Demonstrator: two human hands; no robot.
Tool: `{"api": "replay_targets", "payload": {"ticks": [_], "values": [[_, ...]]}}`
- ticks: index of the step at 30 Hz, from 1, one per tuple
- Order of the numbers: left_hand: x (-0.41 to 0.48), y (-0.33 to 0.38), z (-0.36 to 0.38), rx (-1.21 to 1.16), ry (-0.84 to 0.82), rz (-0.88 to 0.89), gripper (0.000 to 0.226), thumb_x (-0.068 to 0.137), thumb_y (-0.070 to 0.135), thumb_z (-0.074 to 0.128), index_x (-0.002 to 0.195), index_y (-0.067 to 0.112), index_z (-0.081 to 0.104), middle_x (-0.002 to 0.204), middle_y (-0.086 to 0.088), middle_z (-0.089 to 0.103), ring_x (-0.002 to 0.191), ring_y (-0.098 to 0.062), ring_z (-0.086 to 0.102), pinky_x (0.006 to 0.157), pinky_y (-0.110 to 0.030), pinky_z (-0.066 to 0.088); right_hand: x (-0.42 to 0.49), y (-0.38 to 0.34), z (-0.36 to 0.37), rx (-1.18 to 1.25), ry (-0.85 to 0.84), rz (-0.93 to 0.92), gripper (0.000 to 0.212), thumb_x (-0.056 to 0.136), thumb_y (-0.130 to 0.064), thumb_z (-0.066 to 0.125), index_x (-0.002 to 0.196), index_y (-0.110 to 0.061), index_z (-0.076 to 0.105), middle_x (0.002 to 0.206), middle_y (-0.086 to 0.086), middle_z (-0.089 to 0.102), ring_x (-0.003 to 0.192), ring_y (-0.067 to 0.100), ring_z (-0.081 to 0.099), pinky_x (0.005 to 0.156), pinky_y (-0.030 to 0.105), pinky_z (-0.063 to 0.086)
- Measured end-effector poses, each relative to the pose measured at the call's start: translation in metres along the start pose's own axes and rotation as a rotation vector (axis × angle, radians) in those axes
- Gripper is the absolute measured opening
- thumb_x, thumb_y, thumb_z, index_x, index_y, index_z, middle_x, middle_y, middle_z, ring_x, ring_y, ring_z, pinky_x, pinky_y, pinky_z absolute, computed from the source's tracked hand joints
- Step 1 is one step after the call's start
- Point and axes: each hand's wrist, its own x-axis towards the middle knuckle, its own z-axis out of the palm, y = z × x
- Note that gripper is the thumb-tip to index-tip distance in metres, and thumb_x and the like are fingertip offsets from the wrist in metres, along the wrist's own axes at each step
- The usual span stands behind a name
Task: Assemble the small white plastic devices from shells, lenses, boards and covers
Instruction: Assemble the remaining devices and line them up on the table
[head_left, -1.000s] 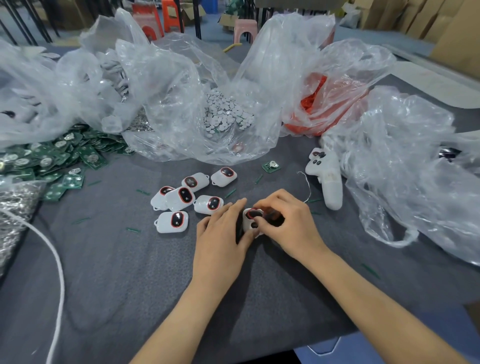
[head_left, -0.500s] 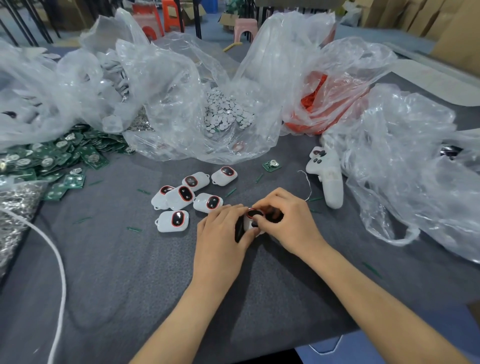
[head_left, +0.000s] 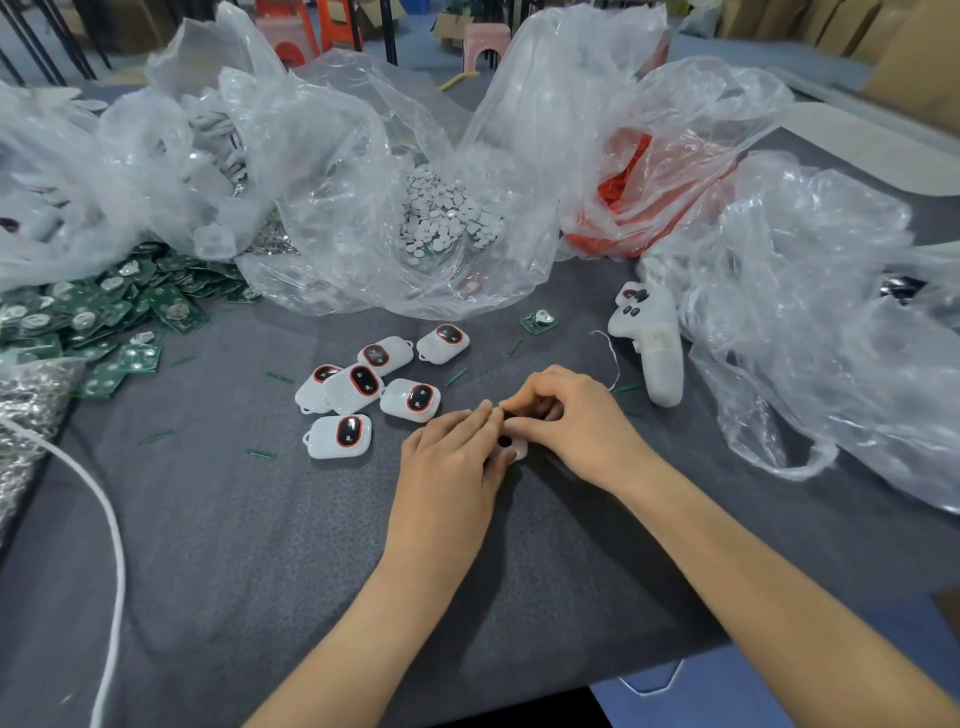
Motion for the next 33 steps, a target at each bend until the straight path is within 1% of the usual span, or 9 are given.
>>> {"api": "replay_targets", "payload": {"ticks": [4,8,11,13,15,18,20,25,33], "values": [[0.0,0.001,-0.001,-0.01,-0.013,-0.029,0.036,0.084,0.016,0.073,0.118,0.007,0.068,0.124,-0.006,0.065,0.111,-0.028,0.062,0.093,-0.047,0.047,0.007,-0.001,-0.007,-0.021,-0.087,0.039,0.014,0.074,-0.015,0.081,0.086,-0.015,0.075,0.084,0.006,0.066,0.066,0.007,0.05,0.069,0.023,0.044],[0.001,0.001,-0.002,-0.03,-0.023,-0.047,0.036,0.084,0.018,0.072,0.119,0.009,0.068,0.125,-0.004,0.064,0.113,-0.026,0.061,0.095,-0.046,0.045,0.012,-0.003,-0.012,-0.016,-0.167,0.056,0.01,0.073,-0.016,0.081,0.079,-0.017,0.073,0.076,0.006,0.07,0.055,-0.001,0.048,0.061,0.017,0.038],[0.001,0.001,-0.002,-0.041,-0.032,-0.059,0.036,0.084,0.017,0.073,0.119,0.009,0.068,0.125,-0.004,0.065,0.112,-0.026,0.061,0.095,-0.047,0.045,0.019,-0.006,-0.017,-0.02,-0.244,0.087,0.013,0.072,-0.014,0.082,0.076,-0.016,0.07,0.071,0.003,0.067,0.058,0.003,0.053,0.061,0.019,0.043],[0.002,0.001,-0.003,-0.051,-0.043,-0.072,0.035,0.085,0.018,0.072,0.119,0.011,0.068,0.126,-0.003,0.064,0.114,-0.025,0.059,0.096,-0.048,0.044,0.022,-0.008,-0.019,0.019,-0.304,0.124,0.013,0.074,-0.009,0.08,0.077,-0.012,0.068,0.066,0.003,0.065,0.052,0.006,0.053,0.052,0.018,0.042],[0.002,0.001,-0.003,-0.065,-0.051,-0.091,0.034,0.085,0.018,0.071,0.118,0.012,0.068,0.127,-0.003,0.064,0.116,-0.024,0.058,0.097,-0.048,0.044,0.022,-0.007,-0.02,0.16,-0.352,0.169,0.01,0.078,-0.001,0.075,0.082,-0.005,0.067,0.064,0.007,0.065,0.046,0.01,0.054,0.045,0.017,0.043],[0.002,0.003,-0.004,-0.067,-0.045,-0.102,0.034,0.085,0.015,0.071,0.118,0.012,0.068,0.126,-0.003,0.064,0.116,-0.024,0.059,0.097,-0.048,0.045,0.022,-0.003,-0.028,0.378,-0.432,0.275,0.014,0.085,0.006,0.064,0.099,0.004,0.067,0.072,0.009,0.069,0.056,0.01,0.065,0.055,0.017,0.053],[0.002,0.004,-0.005,-0.06,-0.044,-0.104,0.034,0.085,0.015,0.071,0.119,0.012,0.068,0.126,-0.003,0.064,0.116,-0.023,0.059,0.097,-0.048,0.044,0.025,-0.003,-0.033,0.417,-0.475,0.321,0.019,0.087,0.009,0.06,0.105,0.006,0.066,0.077,0.011,0.069,0.059,0.011,0.067,0.059,0.017,0.055],[0.002,0.005,-0.007,-0.044,-0.056,-0.073,0.032,0.086,0.016,0.07,0.118,0.011,0.068,0.126,-0.005,0.064,0.116,-0.024,0.06,0.095,-0.048,0.045,0.033,-0.014,-0.035,0.292,-0.534,0.343,0.013,0.087,0.009,0.06,0.09,-0.002,0.066,0.072,0.008,0.064,0.049,0.009,0.058,0.051,0.016,0.051],[-0.001,0.007,-0.008,-0.013,-0.044,-0.018,0.029,0.085,0.011,0.071,0.114,0.01,0.071,0.122,-0.01,0.066,0.109,-0.03,0.063,0.087,-0.05,0.049,0.041,-0.022,-0.034,0.216,-0.583,0.404,0.017,0.087,0.011,0.058,0.083,-0.005,0.06,0.077,0.014,0.062,0.053,0.015,0.063,0.057,0.022,0.057]]}}
